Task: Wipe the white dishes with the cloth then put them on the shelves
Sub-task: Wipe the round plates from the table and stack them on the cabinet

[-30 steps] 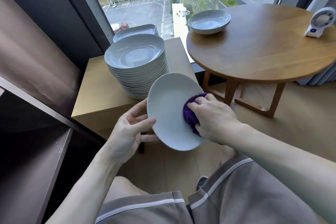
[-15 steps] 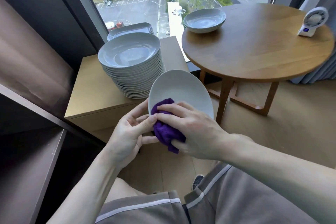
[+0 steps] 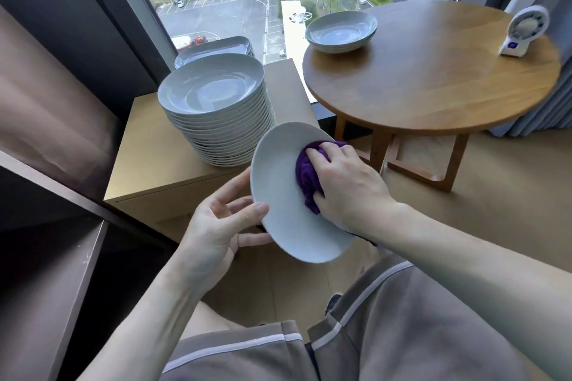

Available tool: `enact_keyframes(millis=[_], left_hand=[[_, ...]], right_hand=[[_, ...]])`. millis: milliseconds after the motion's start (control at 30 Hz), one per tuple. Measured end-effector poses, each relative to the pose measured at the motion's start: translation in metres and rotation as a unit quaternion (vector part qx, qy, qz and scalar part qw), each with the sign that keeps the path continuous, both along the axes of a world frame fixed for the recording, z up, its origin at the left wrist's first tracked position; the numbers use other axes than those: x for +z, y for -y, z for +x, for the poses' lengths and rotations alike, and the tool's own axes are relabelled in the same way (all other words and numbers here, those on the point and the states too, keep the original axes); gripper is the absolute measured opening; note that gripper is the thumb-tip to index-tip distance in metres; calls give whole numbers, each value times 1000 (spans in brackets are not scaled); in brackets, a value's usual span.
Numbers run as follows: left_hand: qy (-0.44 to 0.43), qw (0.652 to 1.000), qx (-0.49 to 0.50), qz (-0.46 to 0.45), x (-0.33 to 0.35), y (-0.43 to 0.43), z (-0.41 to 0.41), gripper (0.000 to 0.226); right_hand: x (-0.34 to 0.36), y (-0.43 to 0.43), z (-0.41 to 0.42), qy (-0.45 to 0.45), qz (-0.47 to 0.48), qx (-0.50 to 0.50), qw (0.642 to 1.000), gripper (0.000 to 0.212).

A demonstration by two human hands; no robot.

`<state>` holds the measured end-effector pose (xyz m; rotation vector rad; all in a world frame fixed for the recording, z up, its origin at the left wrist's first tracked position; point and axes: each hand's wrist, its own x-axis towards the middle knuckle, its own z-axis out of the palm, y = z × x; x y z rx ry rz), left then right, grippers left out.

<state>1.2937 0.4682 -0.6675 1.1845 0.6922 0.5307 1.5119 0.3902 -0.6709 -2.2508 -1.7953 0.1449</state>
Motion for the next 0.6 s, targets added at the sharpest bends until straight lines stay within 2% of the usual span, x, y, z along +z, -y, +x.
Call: enact_keyframes(millis=[133,267,433,500,600], left_hand=[[-5,1000,26,3,4,-4,-2,91],[4,998,58,-2,1,-6,-3,73],[3,999,47,-15,-3,-4,-5,71],[2,999,29,-14,-4,-1,-4,70],[-5,1000,6,-3,-6,5,-1,69]], right_hand=[[-2,3,-7,-11,-26,5,1000,64],[-6,14,-27,-9,14,91,996,54],[-7,22,-38,-1,80,199,977,63],[-5,19,-31,-7,104,209,972,61],[-4,11,-20,1,121,174,977,63]])
